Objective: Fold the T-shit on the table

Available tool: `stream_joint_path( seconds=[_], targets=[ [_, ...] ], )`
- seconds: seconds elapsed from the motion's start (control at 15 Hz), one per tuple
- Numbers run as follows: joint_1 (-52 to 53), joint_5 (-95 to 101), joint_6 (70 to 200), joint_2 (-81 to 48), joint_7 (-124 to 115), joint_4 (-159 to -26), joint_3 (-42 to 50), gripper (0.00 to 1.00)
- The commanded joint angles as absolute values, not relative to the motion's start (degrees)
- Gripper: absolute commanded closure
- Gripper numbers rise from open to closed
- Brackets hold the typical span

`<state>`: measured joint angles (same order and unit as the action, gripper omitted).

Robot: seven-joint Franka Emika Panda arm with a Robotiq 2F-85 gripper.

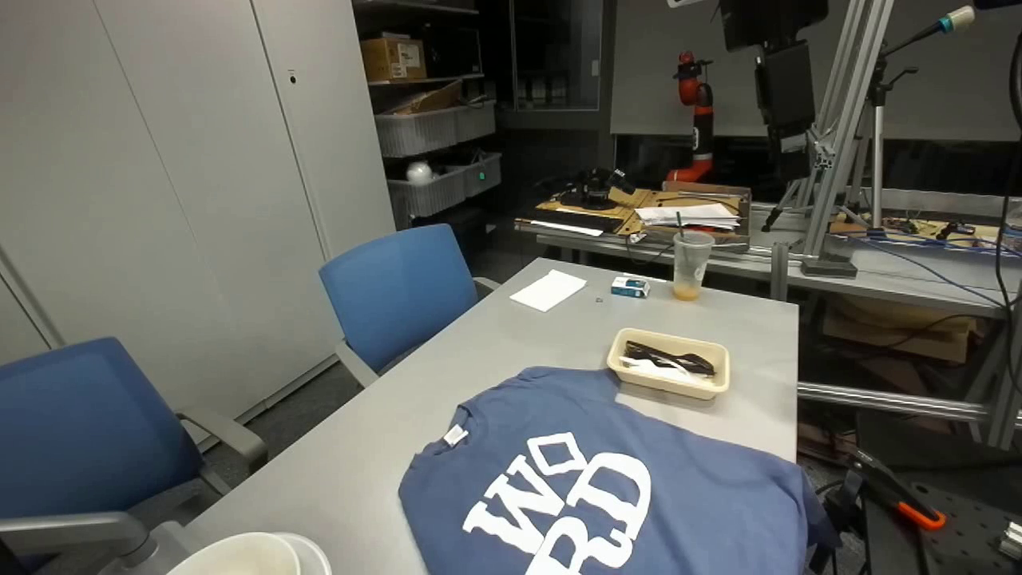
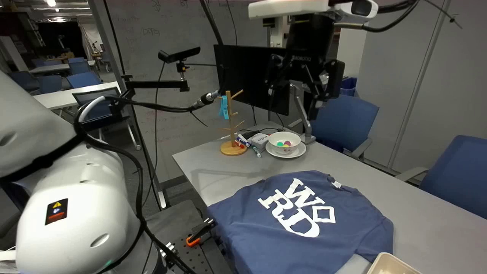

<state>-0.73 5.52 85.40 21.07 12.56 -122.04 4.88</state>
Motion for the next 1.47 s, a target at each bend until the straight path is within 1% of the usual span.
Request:
stream_joint_path(
  seconds=[0.0, 0.4, 0.73, 0.8, 0.87, 0.93, 1.07, 1.4],
  targets=[
    [-0.9, 5.5, 85.3, 21.0, 12.6, -121.9, 4.8, 0.00],
    [-0.9, 5.5, 85.4, 21.0, 12.7, -121.9, 4.8, 0.00],
    [-0.6, 5.9, 88.7, 21.4, 14.3, -122.6, 4.9, 0.00],
    [0.9, 4.5, 89.2, 12.0, 13.6, -112.2, 3.5, 0.00],
    [0.8, 5.1, 90.4, 11.3, 12.0, -111.2, 2.8, 0.00],
    [-0.3, 5.2, 90.2, 18.5, 12.8, -119.0, 3.9, 0.00],
    [-0.1, 5.2, 90.4, 16.4, 12.7, -117.5, 3.3, 0.00],
    [-0.4, 5.2, 90.4, 17.3, 12.7, -118.4, 3.8, 0.00]
  ],
)
